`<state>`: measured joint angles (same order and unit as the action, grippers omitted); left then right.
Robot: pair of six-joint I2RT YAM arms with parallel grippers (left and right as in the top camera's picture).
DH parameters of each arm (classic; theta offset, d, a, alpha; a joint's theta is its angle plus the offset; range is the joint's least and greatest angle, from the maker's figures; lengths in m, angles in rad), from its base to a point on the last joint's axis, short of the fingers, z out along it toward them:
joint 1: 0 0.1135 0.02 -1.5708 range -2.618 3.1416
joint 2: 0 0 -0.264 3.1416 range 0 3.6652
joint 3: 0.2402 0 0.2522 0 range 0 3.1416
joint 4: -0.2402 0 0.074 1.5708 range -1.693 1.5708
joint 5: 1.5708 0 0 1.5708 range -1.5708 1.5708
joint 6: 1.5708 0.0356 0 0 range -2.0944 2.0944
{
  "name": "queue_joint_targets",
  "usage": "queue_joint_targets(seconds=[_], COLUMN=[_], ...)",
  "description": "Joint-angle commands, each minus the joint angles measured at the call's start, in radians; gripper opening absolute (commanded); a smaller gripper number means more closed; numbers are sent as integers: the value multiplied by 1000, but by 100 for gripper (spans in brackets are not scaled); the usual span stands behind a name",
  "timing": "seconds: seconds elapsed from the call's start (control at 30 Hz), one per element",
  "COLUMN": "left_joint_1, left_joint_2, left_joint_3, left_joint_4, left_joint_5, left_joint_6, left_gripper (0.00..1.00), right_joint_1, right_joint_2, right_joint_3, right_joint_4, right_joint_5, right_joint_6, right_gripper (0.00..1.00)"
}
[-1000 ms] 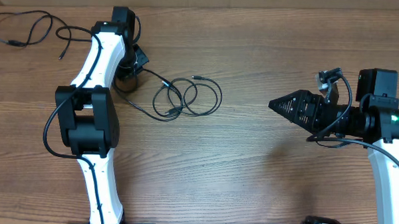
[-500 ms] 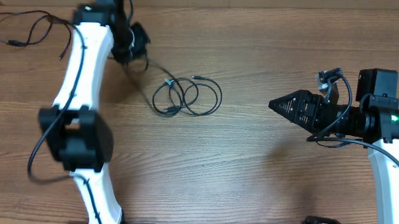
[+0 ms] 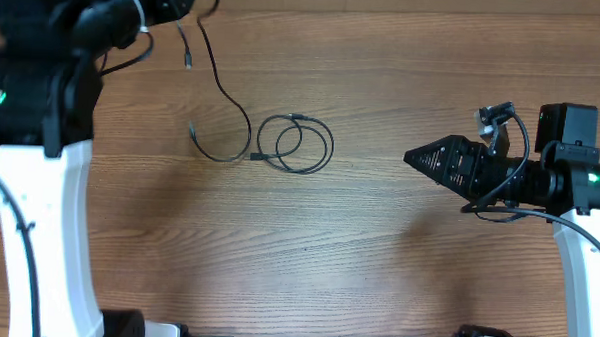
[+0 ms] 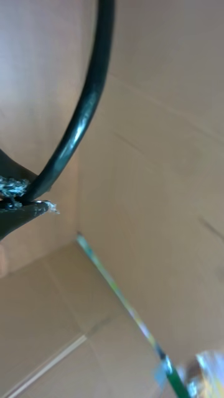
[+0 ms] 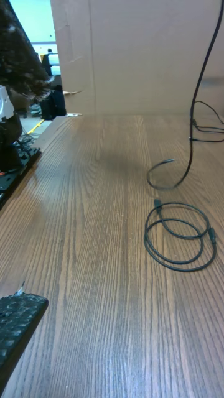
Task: Untangle cables
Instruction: 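Pull the grasped cable up and left, drawing it out of the coil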
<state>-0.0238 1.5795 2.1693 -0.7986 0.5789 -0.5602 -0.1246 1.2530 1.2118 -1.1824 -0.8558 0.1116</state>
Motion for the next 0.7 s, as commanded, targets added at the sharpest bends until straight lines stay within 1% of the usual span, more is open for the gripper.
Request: queue_joint_targets(seconds=[0.0, 0.2, 0.27, 0.33, 0.43, 0.53, 0.63, 0.67], left_joint_1=[3, 3, 3, 4, 4, 4, 5, 9], left_joint_2=[-63, -106, -108, -108, -102, -95, -94, -94], left_joint_3=[8, 8, 8, 8, 8, 8, 8, 8], left_joint_4=[96, 278, 307, 301, 258, 202, 155, 127], left_joint_5=[24, 21, 5, -42, -143, -293, -481, -615], left_joint_6=[-20, -51, -73, -80, -80, -80, -80, -82], left_gripper=[4, 4, 4, 4, 4, 4, 4, 4], right_joint_1=[-3, -3, -3, -3, -3, -3, -3, -3], right_joint_2=[0, 0, 0, 0, 0, 0, 0, 0], right_joint_3=[25, 25, 25, 25, 25, 25, 25, 25], right_joint_4=[2, 2, 2, 2, 2, 2, 2, 2], right_joint_5=[3, 3, 3, 3, 3, 3, 3, 3], right_joint_6=[0, 0, 0, 0, 0, 0, 0, 0], right_gripper=[100, 100, 100, 100, 100, 100, 100, 100])
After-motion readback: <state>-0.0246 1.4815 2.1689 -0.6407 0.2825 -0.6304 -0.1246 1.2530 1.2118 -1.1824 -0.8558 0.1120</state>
